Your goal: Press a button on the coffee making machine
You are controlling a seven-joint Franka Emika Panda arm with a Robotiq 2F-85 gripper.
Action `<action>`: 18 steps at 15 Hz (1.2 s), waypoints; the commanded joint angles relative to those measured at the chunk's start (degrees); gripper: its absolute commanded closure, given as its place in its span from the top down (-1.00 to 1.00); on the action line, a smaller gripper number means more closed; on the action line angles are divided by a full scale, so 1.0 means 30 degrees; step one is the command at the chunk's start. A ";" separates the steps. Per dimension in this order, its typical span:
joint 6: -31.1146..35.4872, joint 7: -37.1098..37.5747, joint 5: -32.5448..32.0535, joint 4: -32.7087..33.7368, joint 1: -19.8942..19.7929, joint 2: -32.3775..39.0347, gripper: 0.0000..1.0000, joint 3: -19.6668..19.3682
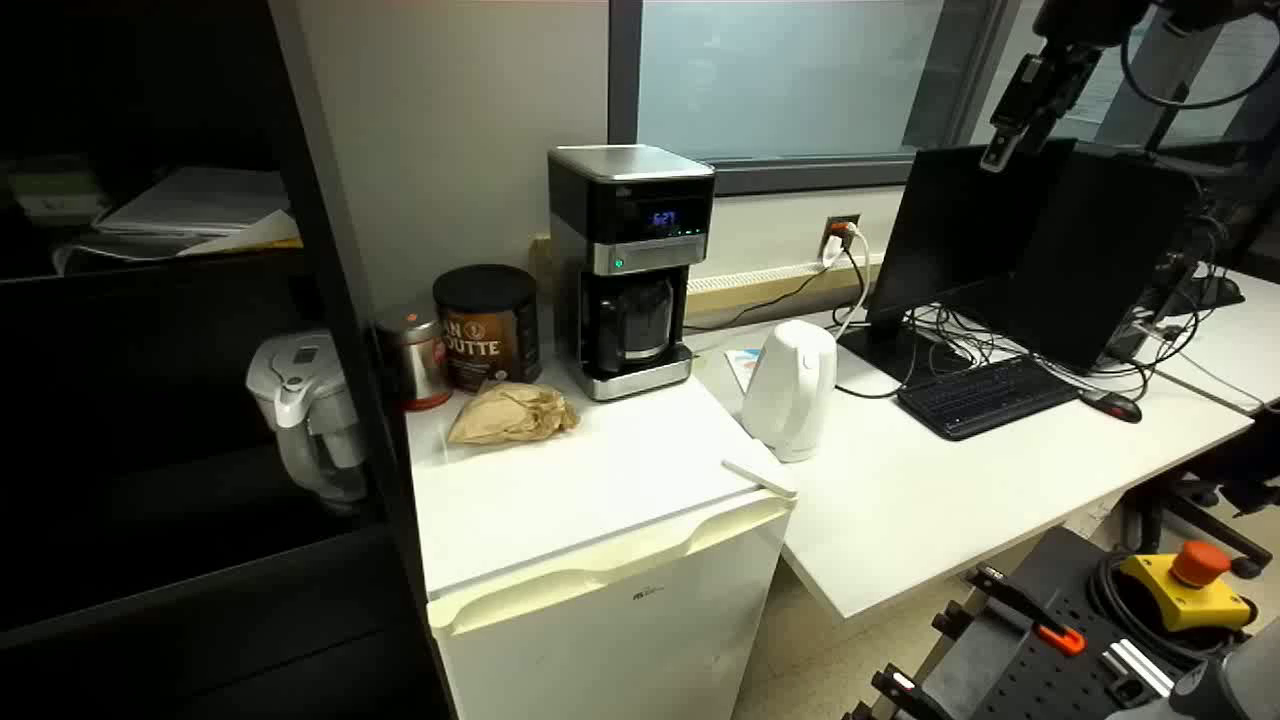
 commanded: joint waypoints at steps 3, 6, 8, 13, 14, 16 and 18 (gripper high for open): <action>-0.0035 0.0011 -0.0007 0.0054 0.0033 0.0007 1.00 -0.0020; -0.0034 0.0011 -0.0007 0.0055 0.0033 0.0007 1.00 -0.0020; -0.0013 -0.0041 0.0020 0.0188 0.0090 0.0213 1.00 -0.0015; 0.1198 0.0093 -0.0670 0.0629 0.0556 0.1662 1.00 0.0910; 0.1672 0.0049 -0.0898 0.0666 0.0711 0.1996 1.00 0.1206; 0.2505 0.0033 -0.1534 0.0798 0.0965 0.2689 1.00 0.1812; 0.3090 0.0028 -0.2461 0.1017 0.1317 0.3593 1.00 0.2621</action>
